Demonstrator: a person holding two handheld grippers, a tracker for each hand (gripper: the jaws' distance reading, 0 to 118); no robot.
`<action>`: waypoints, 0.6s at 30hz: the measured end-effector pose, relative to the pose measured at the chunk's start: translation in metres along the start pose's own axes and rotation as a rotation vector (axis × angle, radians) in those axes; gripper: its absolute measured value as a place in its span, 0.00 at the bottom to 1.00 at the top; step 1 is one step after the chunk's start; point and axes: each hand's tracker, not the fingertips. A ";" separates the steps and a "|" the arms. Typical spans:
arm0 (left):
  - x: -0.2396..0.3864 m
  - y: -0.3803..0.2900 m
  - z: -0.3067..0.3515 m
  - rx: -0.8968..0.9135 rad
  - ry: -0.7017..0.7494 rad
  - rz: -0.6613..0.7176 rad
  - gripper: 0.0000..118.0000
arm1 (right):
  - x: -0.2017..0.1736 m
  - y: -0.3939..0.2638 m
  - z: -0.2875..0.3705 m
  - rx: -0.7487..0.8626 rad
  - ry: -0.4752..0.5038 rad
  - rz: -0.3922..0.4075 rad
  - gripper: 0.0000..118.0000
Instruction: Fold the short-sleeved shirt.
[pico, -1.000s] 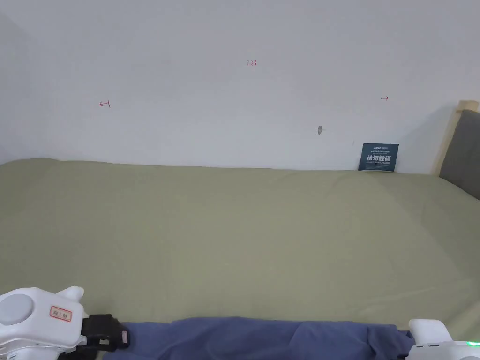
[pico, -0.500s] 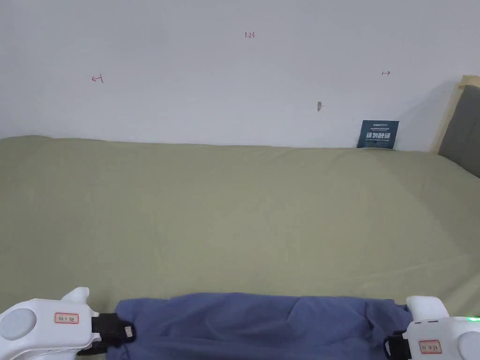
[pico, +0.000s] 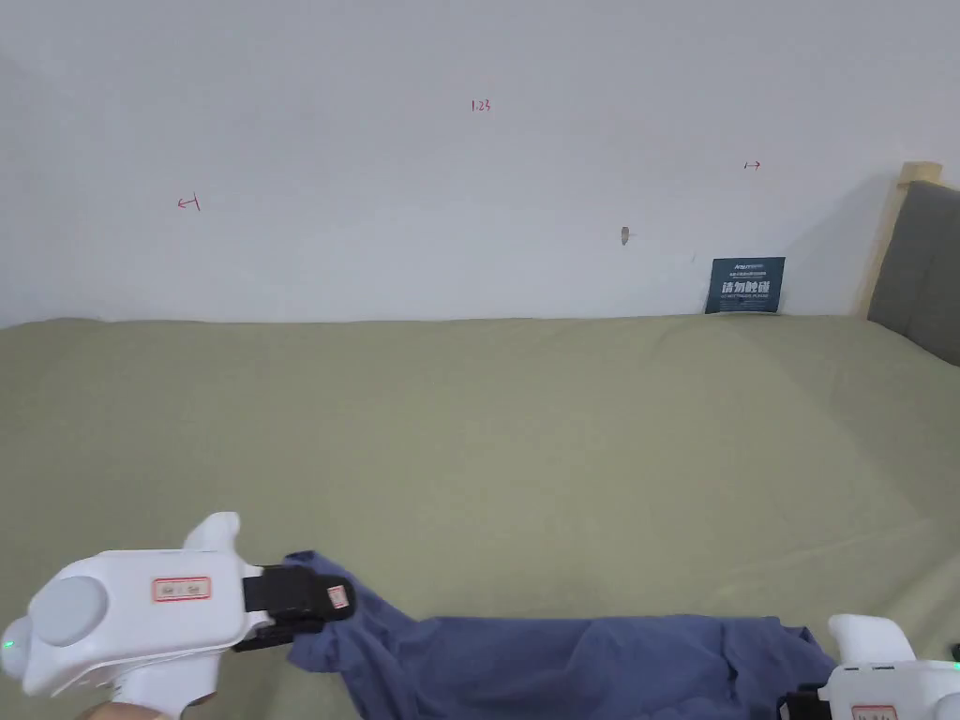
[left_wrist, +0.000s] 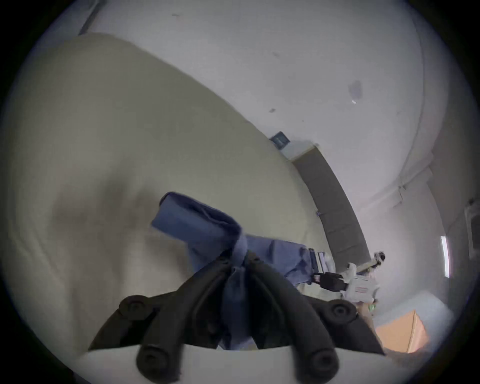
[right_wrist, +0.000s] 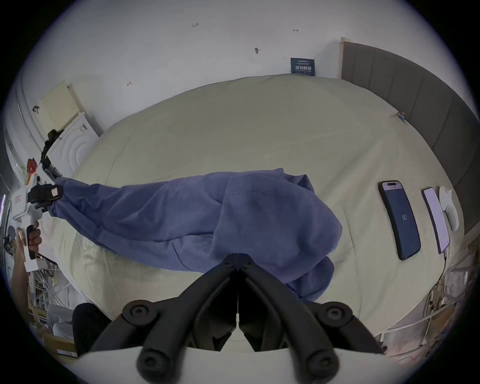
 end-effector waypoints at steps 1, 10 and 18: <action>0.012 -0.003 -0.011 -0.020 -0.014 -0.032 0.06 | 0.001 -0.001 -0.001 0.002 0.001 -0.004 0.00; 0.072 -0.027 -0.128 -0.194 -0.068 -0.123 0.06 | 0.012 -0.013 -0.009 -0.009 0.005 -0.048 0.00; 0.067 -0.042 -0.161 -0.260 -0.097 -0.028 0.74 | 0.017 -0.018 -0.017 -0.024 -0.012 -0.049 0.00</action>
